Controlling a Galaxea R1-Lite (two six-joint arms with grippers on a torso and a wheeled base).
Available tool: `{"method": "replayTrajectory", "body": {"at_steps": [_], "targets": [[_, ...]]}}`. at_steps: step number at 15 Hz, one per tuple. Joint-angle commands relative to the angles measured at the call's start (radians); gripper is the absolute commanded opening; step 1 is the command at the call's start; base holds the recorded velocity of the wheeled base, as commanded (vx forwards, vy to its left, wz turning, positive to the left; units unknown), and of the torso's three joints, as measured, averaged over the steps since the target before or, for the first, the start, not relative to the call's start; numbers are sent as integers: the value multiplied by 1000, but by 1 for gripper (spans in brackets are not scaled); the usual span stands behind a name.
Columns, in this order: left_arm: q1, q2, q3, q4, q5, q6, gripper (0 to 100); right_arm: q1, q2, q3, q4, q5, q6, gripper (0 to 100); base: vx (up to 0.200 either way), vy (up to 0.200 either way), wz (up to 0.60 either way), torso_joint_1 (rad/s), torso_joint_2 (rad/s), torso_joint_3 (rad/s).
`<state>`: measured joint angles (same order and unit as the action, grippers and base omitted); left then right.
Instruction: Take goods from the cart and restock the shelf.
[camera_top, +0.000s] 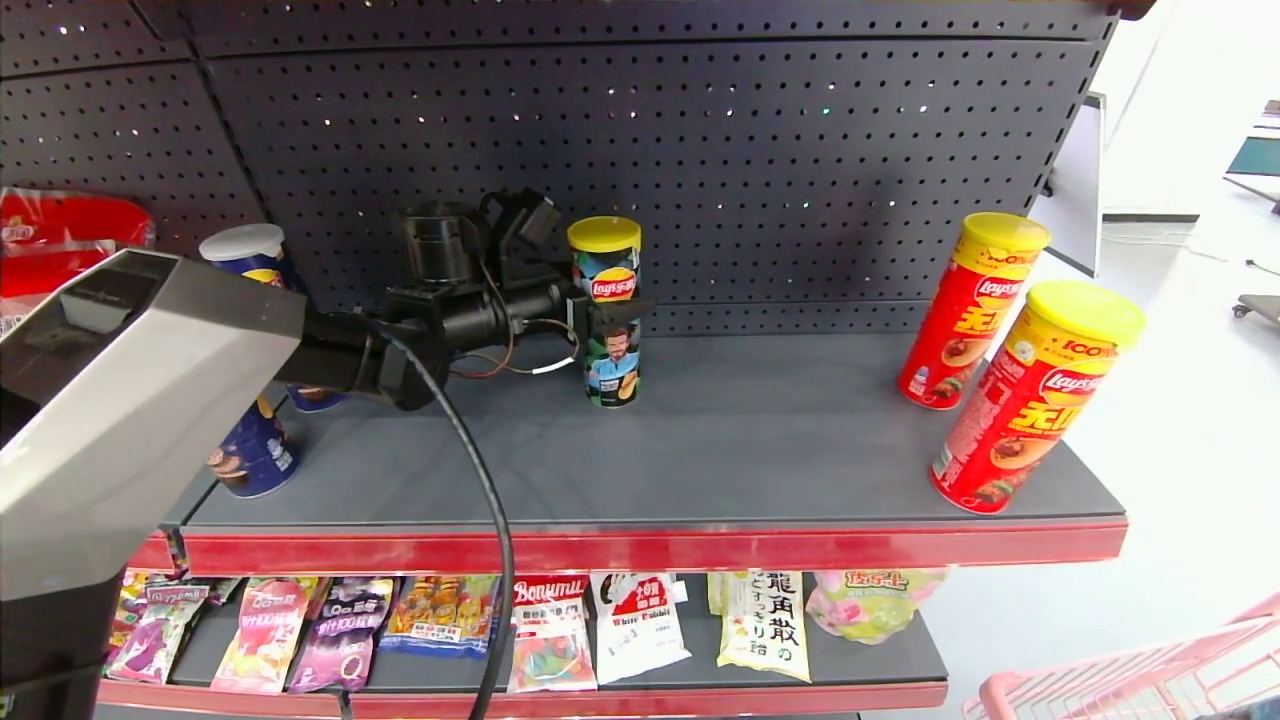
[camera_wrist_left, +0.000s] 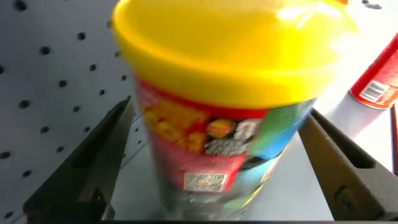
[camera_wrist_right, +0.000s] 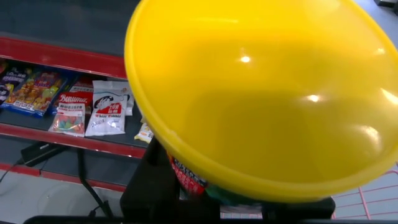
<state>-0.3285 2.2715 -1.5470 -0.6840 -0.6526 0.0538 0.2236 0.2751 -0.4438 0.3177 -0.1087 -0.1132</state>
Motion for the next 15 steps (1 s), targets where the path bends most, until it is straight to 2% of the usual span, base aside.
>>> {"method": "replayTrajectory", "body": {"at_steps": [1, 4, 7, 8, 10, 12, 13, 15], "targets": [[-3, 10, -1, -6, 10, 0, 0, 0, 1, 1, 0, 0, 0, 0, 0, 0, 0, 0, 0, 0], [-3, 17, 7, -57, 34, -11, 0, 0, 1, 1, 0, 0, 0, 0, 0, 0, 0, 0, 0, 0], [-3, 17, 24, -84, 24, -17, 0, 0, 3, 1, 0, 0, 0, 0, 0, 0, 0, 0, 0, 0], [-3, 3, 47, -107, 13, -29, 0, 0, 3, 1, 0, 0, 0, 0, 0, 0, 0, 0, 0, 0], [-4, -79, 150, -135, -50, -49, 0, 0, 4, 1, 0, 0, 0, 0, 0, 0, 0, 0, 0, 0], [-3, -175, 285, -137, -94, -38, 0, 0, 7, 1, 0, 0, 0, 0, 0, 0, 0, 0, 0, 0], [-4, -259, 397, -163, -101, -38, 0, 0, 10, 1, -2, 0, 0, 0, 0, 0, 0, 0, 0, 0], [-12, -333, 515, -223, -101, -38, 0, 0, 9, -1, -2, 0, 0, 0, 0, 0, 0, 0, 0, 0]]}}
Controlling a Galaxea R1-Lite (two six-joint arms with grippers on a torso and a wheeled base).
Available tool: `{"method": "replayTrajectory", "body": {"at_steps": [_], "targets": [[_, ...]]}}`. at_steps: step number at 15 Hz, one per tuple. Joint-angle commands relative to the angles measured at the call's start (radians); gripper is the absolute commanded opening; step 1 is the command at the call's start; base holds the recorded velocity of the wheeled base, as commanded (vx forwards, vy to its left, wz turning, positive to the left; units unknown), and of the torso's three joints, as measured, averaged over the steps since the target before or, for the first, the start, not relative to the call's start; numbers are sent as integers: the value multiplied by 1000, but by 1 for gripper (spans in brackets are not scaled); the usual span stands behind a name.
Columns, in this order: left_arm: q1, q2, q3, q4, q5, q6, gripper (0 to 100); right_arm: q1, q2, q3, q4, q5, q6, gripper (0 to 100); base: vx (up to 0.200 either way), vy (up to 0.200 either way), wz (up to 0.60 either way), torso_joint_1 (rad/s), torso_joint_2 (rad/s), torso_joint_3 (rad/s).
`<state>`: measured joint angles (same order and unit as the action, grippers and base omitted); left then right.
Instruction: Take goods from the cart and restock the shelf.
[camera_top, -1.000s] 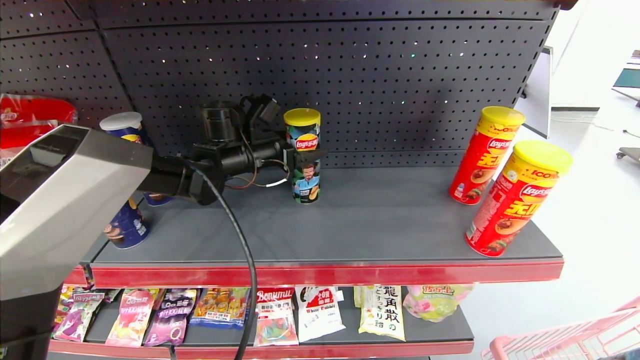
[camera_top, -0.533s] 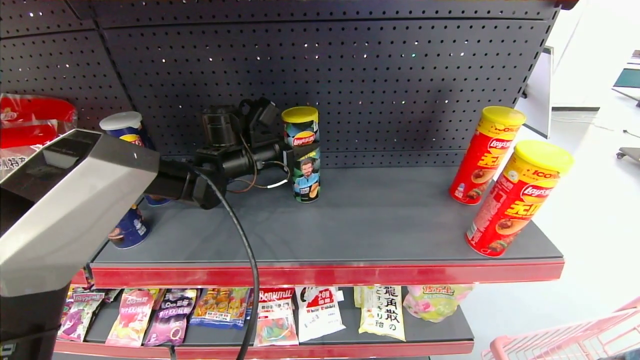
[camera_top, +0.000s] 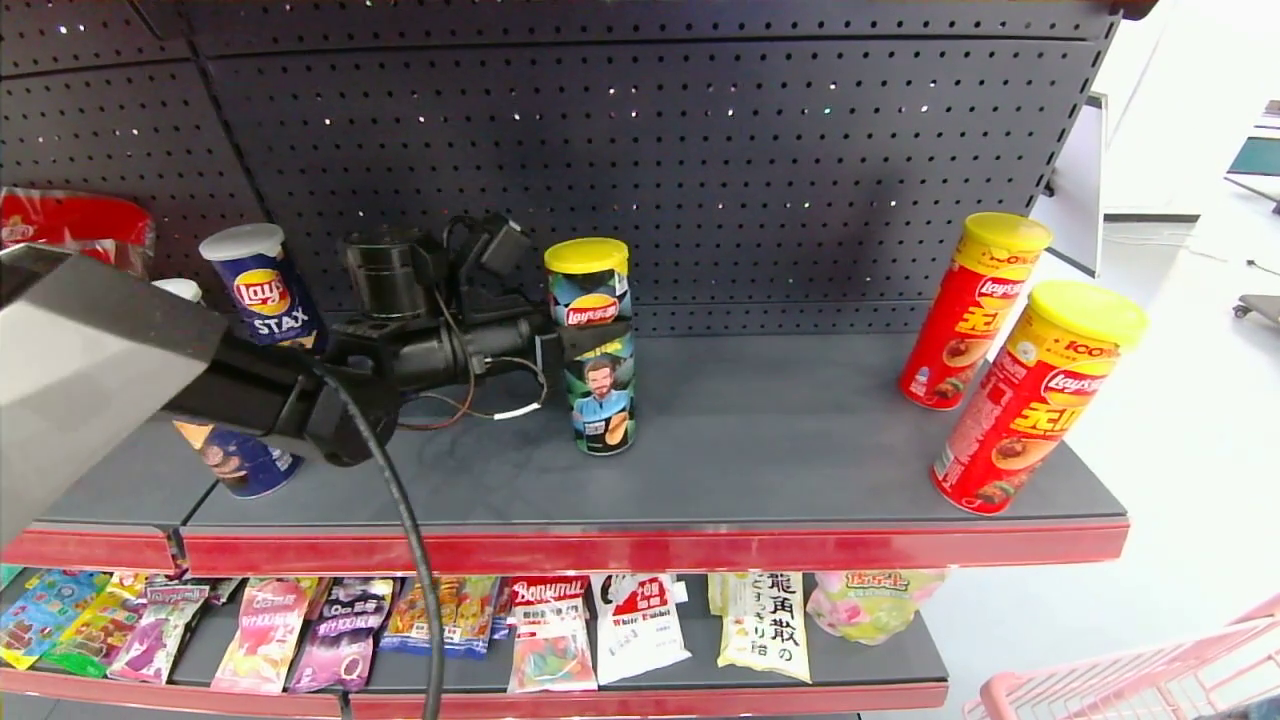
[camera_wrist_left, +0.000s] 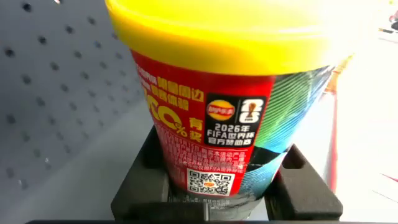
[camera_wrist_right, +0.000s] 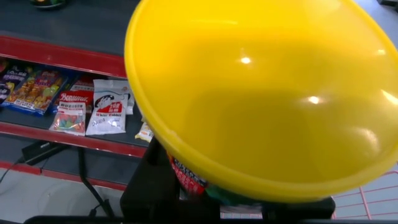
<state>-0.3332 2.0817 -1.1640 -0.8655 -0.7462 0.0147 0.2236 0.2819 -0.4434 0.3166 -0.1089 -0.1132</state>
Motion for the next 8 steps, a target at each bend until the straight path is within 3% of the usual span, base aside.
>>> {"method": "replayTrajectory", "body": {"at_steps": [1, 5, 8], "targets": [[-7, -180, 215, -96, -4, 1, 0, 0, 0, -3, -1, 0, 0, 0, 0, 0, 0, 0, 0, 0], [-7, -186, 380, -296, 1, 14, 0, 0, 2, -11, -1, 0, 0, 0, 0, 0, 0, 0, 0, 0], [-7, -190, 371, -297, 47, 13, 0, 0, 5, -15, 1, 0, 0, 0, 0, 0, 0, 0, 0, 0]]}}
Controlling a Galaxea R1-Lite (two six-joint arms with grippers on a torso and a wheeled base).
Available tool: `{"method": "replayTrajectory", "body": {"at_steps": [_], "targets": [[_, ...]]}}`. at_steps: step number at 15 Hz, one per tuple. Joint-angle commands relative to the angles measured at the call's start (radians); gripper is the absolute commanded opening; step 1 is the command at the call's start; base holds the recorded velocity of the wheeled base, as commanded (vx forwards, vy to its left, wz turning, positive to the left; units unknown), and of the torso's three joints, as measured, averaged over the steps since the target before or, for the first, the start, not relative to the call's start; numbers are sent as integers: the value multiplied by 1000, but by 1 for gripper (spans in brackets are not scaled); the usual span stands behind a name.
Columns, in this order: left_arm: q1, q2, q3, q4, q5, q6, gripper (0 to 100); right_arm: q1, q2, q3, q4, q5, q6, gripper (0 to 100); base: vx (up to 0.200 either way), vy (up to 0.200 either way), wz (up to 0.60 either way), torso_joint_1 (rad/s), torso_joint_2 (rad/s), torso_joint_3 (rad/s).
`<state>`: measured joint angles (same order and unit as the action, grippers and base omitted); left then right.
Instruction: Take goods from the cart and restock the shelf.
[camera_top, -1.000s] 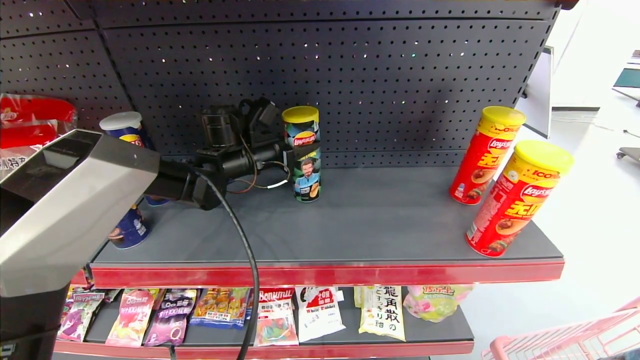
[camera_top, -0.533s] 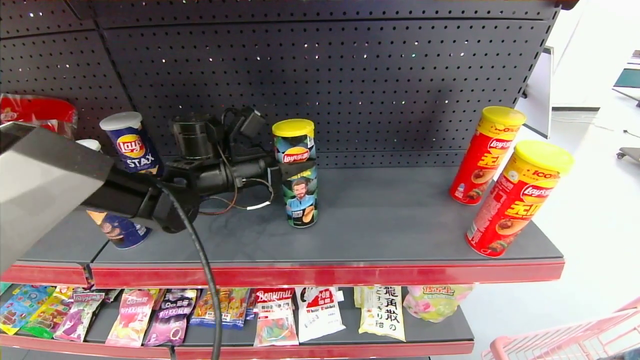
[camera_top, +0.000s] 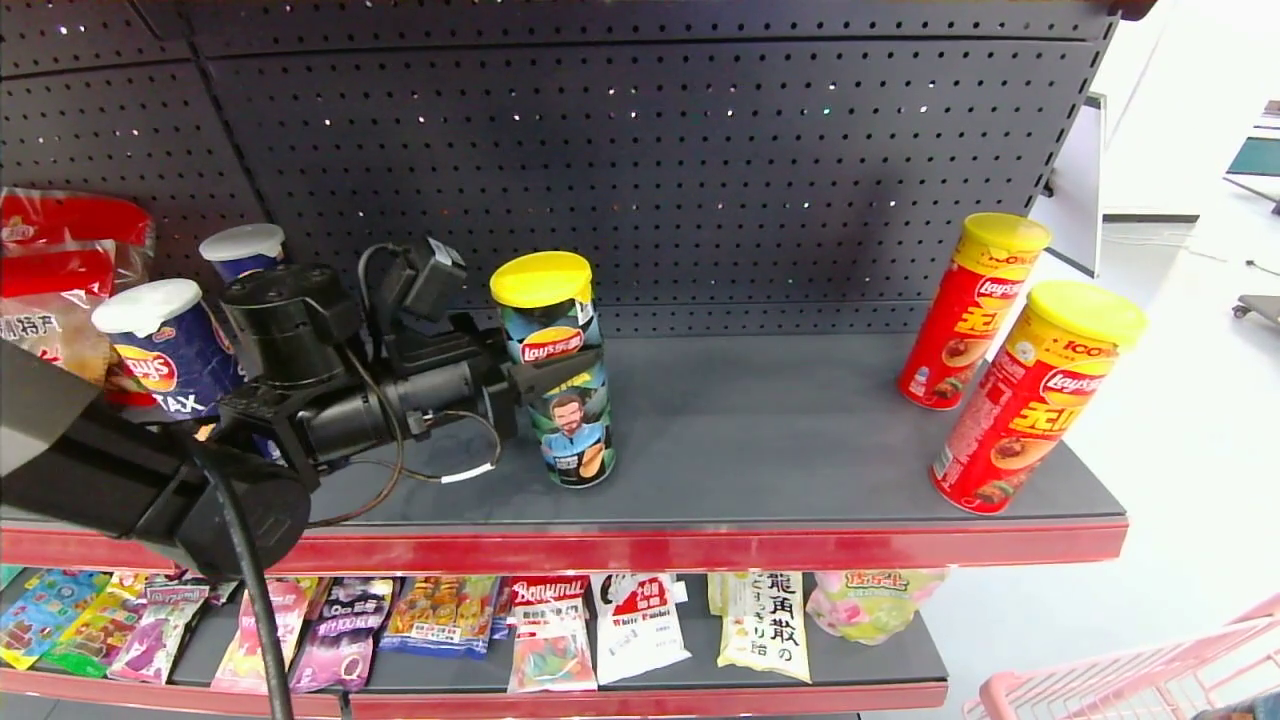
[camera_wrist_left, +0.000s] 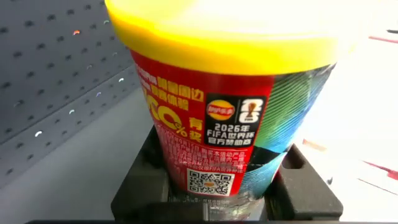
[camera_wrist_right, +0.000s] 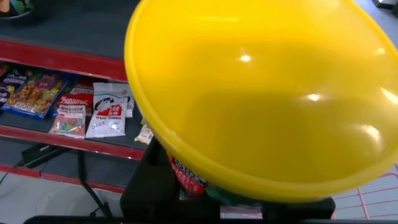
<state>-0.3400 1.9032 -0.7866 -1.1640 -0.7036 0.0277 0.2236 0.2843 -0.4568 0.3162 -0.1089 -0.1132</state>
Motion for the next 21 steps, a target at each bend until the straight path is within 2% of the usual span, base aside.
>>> {"method": "replayTrajectory", "body": {"at_steps": [1, 4, 6, 7, 9, 10, 12, 14, 16, 17, 21], "targets": [[-1, -4, -28, 3, 10, 0, 0, 0, 6, -2, 1, 0, 0, 0, 0, 0, 0, 0, 0, 0], [-20, -7, -56, -3, 58, 0, 0, 0, 15, -6, 1, 2, -3, 0, 0, 0, 0, 0, 0, 0], [-22, -6, -54, -5, 69, 3, 0, 0, 18, -25, 4, 0, -3, 0, 0, 0, 0, 0, 0, 0], [-19, -6, -39, -5, 69, 21, 0, -1, 15, -23, 4, -2, -3, 0, 0, 0, 0, 0, 0, 0], [-33, -6, -36, -3, 85, 24, 0, -3, 18, -26, 1, -2, -3, 0, 0, 0, 0, 0, 0, 0], [-37, -9, -33, 0, 133, 26, 0, -6, 23, -33, 1, -2, -3, 0, 0, 0, 0, 0, 0, 0], [-43, -16, -6, 21, 164, 26, 0, -6, 23, -36, 1, 0, -3, 0, 0, 0, 0, 0, 0, 0], [-42, -32, 33, 40, 145, 23, 0, -7, 18, -37, 1, 0, -3, 0, 0, 0, 0, 0, 0, 0], [-36, -62, 64, 78, 81, 6, 0, -7, 9, -39, 1, -2, -3, 0, 0, 0, 0, 0, 0, 0], [-30, -72, 73, 90, 67, 6, 0, -7, 4, -40, 1, -3, -3, 0, 0, 0, 0, 0, 0, 0], [4, -62, 58, 95, 46, 8, 0, -9, 4, -42, 1, -6, -6, 0, 0, 0, 0, 0, 0, 0]]}}
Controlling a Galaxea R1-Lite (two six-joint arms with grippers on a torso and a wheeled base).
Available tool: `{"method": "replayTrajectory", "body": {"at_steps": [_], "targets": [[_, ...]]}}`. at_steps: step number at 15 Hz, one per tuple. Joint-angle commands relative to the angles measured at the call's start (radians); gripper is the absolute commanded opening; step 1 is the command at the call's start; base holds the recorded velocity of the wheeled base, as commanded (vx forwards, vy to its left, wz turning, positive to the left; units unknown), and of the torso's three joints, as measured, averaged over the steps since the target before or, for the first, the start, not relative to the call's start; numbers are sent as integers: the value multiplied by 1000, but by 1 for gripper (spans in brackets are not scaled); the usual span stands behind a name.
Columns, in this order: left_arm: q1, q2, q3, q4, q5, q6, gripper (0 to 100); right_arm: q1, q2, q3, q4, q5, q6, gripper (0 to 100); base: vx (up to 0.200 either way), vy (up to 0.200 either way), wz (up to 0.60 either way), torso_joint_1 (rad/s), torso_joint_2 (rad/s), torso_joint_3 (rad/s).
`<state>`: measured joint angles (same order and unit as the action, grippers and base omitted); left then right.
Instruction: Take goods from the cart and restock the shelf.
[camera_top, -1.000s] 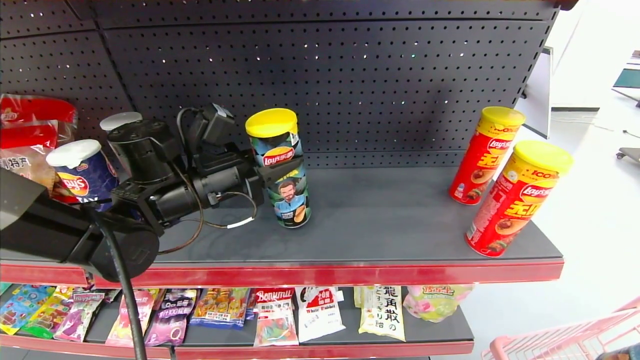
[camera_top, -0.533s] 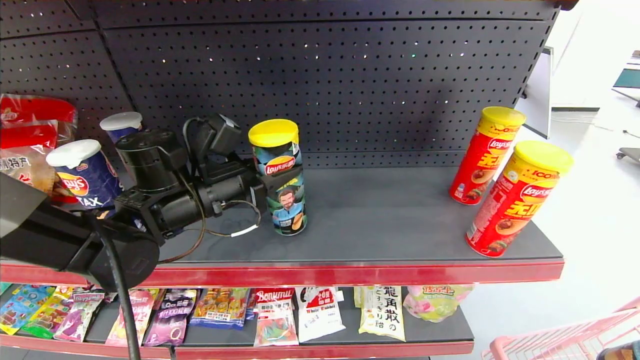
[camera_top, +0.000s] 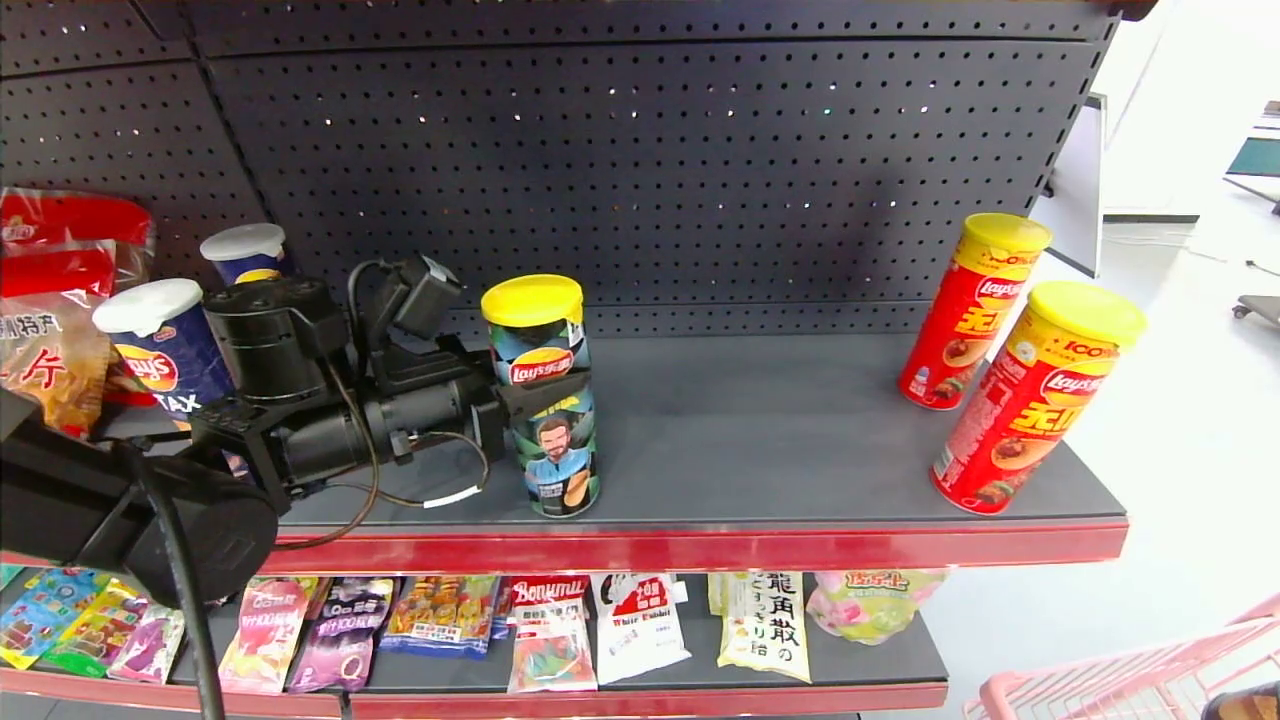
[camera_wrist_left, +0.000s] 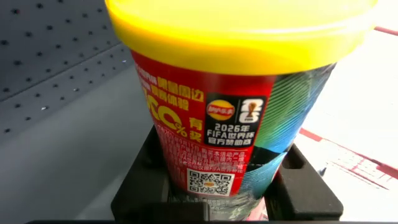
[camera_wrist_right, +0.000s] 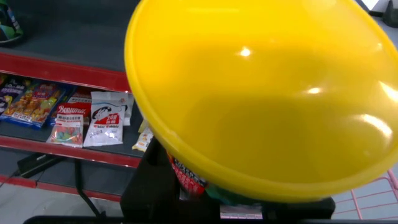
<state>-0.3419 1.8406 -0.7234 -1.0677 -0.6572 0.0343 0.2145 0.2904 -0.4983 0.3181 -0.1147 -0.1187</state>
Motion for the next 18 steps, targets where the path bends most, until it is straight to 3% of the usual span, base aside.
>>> {"method": "replayTrajectory", "body": {"at_steps": [1, 10, 18], "targets": [[6, 14, -14, -3, -1, -1, 0, 0, -2, -2, 1, -2, -2, 0, 0, 0, 0, 0, 0, 0], [4, 104, -70, -23, -9, 9, 0, 0, 4, -9, 1, 0, -2, 0, 0, 0, 0, 0, 0, 0], [-32, 100, -73, -18, -19, 6, 0, 0, 7, -9, 1, -2, -2, 0, 0, 0, 0, 0, 0, 0]]}}
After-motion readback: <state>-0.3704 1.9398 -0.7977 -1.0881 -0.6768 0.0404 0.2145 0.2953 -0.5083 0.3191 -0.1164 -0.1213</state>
